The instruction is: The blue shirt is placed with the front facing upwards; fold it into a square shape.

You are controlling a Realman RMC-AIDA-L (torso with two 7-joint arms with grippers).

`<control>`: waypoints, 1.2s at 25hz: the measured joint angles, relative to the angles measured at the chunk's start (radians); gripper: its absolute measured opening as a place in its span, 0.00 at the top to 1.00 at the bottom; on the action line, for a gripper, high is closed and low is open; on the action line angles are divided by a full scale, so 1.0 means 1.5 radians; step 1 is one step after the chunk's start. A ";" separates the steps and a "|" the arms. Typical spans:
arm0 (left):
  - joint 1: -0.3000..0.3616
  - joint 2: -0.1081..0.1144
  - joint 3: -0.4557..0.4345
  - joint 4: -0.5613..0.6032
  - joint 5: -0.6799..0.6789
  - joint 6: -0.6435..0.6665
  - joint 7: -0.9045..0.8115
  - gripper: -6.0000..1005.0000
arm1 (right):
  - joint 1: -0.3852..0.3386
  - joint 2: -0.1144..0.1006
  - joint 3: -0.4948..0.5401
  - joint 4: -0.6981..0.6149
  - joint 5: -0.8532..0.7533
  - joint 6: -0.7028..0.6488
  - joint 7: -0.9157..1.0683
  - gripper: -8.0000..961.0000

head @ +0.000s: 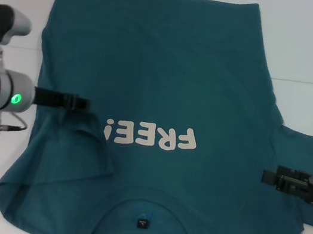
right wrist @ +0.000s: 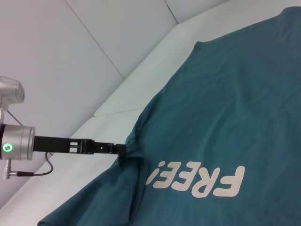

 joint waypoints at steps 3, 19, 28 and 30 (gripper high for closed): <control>-0.019 0.000 0.000 -0.023 -0.051 -0.017 0.039 0.36 | 0.000 0.000 0.000 0.000 0.001 0.000 0.000 0.17; 0.082 0.004 -0.023 0.055 -0.475 0.169 0.496 0.36 | -0.017 -0.039 0.094 -0.050 0.004 -0.101 0.126 0.17; 0.151 0.015 -0.057 0.062 -0.450 0.320 0.595 0.25 | -0.057 -0.120 0.128 -0.102 -0.007 -0.204 0.409 0.07; 0.158 0.012 -0.058 0.058 -0.449 0.315 0.606 0.17 | -0.064 -0.122 0.125 -0.146 -0.030 -0.191 0.474 0.07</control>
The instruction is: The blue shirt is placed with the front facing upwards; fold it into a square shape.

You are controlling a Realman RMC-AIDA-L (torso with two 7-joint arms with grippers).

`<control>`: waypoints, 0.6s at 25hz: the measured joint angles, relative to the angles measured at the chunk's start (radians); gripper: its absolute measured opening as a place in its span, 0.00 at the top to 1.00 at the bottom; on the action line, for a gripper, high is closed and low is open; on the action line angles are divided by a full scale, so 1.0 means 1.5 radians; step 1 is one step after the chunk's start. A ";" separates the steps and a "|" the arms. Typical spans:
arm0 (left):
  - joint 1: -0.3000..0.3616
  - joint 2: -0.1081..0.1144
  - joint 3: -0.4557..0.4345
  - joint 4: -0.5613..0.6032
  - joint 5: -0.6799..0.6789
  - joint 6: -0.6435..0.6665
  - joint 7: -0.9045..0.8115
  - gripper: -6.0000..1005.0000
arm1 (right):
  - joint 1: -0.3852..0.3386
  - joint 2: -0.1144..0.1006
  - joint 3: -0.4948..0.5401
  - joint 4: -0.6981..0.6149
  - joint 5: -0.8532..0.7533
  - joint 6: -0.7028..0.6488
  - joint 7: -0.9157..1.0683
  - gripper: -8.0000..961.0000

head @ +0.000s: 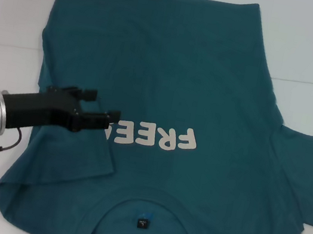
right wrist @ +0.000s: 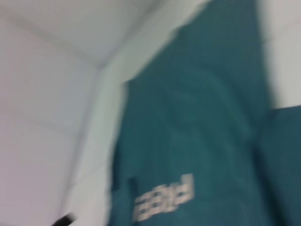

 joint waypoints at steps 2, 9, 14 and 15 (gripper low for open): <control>0.002 -0.002 0.001 -0.005 0.002 -0.006 0.008 0.13 | -0.001 -0.006 0.000 -0.037 -0.036 0.013 0.054 0.06; 0.003 -0.004 0.002 -0.014 0.014 -0.038 0.012 0.13 | 0.055 -0.015 -0.027 -0.061 -0.171 0.023 0.104 0.04; 0.008 -0.005 -0.007 -0.013 0.016 -0.038 0.009 0.14 | 0.090 0.003 -0.051 -0.054 -0.218 0.053 0.124 0.04; 0.010 -0.005 -0.009 -0.013 0.016 -0.038 0.009 0.14 | 0.095 0.006 -0.064 -0.052 -0.224 0.063 0.132 0.04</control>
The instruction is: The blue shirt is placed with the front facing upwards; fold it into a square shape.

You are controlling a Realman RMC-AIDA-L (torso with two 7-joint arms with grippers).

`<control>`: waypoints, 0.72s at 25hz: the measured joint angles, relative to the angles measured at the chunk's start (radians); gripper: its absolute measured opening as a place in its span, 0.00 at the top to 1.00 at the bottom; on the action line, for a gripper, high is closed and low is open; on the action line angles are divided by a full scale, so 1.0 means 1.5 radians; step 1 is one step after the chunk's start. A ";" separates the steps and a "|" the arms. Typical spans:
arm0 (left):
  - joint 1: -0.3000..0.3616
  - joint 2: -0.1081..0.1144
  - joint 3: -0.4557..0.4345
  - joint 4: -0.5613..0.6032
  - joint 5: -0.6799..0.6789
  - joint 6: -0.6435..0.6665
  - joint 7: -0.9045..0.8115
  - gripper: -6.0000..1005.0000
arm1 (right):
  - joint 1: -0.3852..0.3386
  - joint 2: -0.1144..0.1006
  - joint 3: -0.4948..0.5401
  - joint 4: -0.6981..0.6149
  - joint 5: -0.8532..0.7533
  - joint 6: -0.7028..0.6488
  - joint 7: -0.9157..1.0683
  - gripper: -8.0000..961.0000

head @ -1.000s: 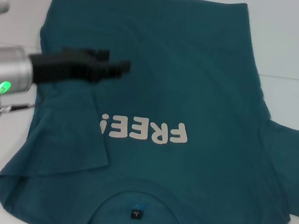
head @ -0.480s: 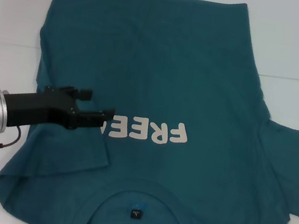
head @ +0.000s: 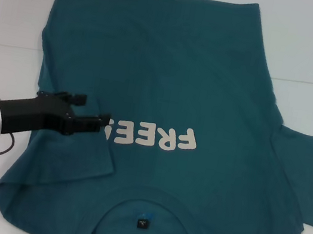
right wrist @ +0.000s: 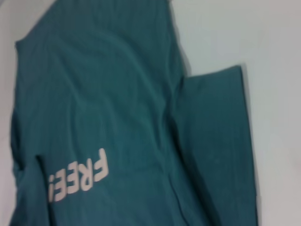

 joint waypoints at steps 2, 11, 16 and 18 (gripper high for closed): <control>0.002 -0.001 -0.003 0.000 0.000 0.000 0.001 0.14 | 0.009 0.008 -0.027 0.004 -0.007 0.011 0.015 0.04; 0.007 -0.003 -0.006 -0.005 0.002 0.000 0.003 0.14 | 0.013 0.052 -0.048 0.018 -0.042 0.040 0.009 0.04; 0.003 -0.003 -0.006 -0.010 0.002 0.000 0.004 0.14 | -0.008 0.056 -0.038 0.044 -0.038 0.056 -0.006 0.04; 0.002 -0.003 -0.005 -0.010 0.002 0.000 0.004 0.14 | -0.019 0.058 -0.031 0.046 -0.035 0.065 -0.010 0.04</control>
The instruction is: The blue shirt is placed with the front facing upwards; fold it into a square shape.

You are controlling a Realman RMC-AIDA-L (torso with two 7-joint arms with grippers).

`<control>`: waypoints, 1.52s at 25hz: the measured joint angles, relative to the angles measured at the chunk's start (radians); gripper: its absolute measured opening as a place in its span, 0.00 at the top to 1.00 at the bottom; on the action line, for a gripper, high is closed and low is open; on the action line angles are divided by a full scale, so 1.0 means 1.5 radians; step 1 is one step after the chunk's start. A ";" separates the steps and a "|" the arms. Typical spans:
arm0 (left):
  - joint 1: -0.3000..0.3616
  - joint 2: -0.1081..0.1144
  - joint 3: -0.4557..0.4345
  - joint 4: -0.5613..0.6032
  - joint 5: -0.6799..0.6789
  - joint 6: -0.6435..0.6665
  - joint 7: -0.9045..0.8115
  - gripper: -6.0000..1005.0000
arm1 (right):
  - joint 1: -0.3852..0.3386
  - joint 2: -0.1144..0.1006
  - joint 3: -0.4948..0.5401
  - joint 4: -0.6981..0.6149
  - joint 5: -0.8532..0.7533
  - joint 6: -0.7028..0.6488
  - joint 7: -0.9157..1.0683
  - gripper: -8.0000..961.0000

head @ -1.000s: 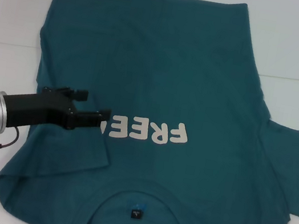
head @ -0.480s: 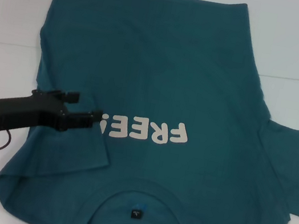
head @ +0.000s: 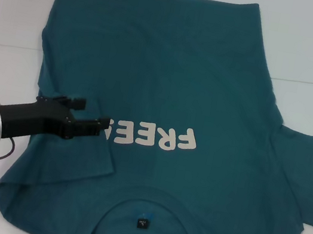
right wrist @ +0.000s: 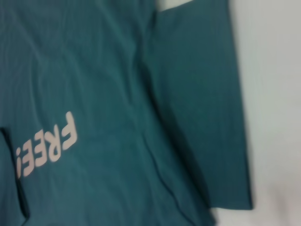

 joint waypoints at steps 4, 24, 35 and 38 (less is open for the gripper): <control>0.000 0.000 -0.001 0.000 -0.002 0.000 0.000 0.14 | -0.016 0.006 0.015 0.003 0.011 0.014 -0.009 0.04; 0.000 0.000 -0.001 -0.008 -0.004 -0.001 0.000 0.14 | -0.019 0.012 0.045 0.044 0.038 0.053 -0.026 0.04; 0.000 0.000 -0.001 -0.009 -0.002 -0.002 0.001 0.14 | -0.014 0.013 0.041 0.061 0.037 0.077 -0.026 0.04; 0.000 0.000 -0.001 -0.009 -0.002 -0.002 0.001 0.14 | -0.014 0.014 0.041 0.062 0.038 0.081 -0.028 0.05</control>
